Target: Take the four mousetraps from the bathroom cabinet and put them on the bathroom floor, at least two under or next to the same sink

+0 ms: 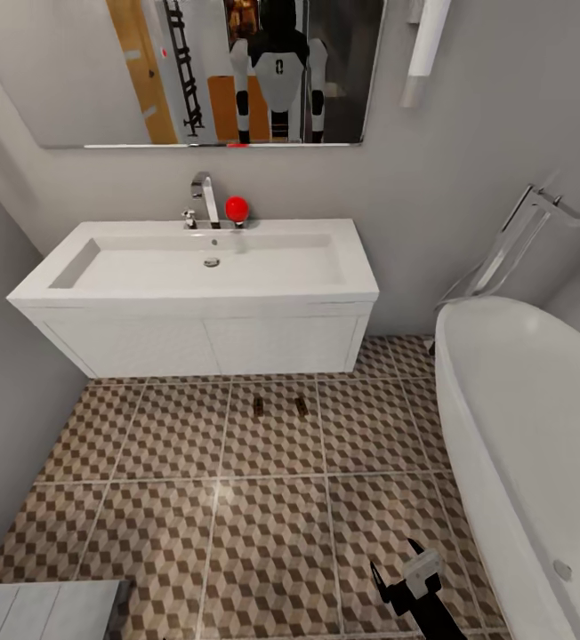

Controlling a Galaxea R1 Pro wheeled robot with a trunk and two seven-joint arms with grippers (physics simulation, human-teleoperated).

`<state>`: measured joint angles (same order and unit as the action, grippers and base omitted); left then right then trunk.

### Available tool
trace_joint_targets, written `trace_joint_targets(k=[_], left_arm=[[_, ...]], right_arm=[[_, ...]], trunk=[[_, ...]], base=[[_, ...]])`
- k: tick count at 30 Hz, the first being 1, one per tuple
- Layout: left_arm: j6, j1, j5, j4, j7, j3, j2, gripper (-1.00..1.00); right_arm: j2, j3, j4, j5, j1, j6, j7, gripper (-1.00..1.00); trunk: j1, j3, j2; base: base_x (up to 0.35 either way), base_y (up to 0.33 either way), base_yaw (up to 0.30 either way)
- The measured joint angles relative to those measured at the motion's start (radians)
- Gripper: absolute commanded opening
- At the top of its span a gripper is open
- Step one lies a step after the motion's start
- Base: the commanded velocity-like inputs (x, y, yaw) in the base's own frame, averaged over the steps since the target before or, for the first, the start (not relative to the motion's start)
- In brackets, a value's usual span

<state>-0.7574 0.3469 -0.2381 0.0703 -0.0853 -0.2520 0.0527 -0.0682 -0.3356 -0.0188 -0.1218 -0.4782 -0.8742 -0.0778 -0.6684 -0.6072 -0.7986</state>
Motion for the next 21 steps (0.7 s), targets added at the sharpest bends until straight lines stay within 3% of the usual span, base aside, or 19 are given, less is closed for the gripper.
trace_joint_targets(k=[21], left_arm=[[0.001, 0.0, 0.0, 0.001, 0.0, 0.0, 0.0, 1.0]], right_arm=[[0.005, 0.0, 0.0, 0.0, 0.0, 0.0, 0.0, 1.0]], trunk=[[0.081, 0.099, 0.147]], base=[[0.0, 0.0, 0.0]])
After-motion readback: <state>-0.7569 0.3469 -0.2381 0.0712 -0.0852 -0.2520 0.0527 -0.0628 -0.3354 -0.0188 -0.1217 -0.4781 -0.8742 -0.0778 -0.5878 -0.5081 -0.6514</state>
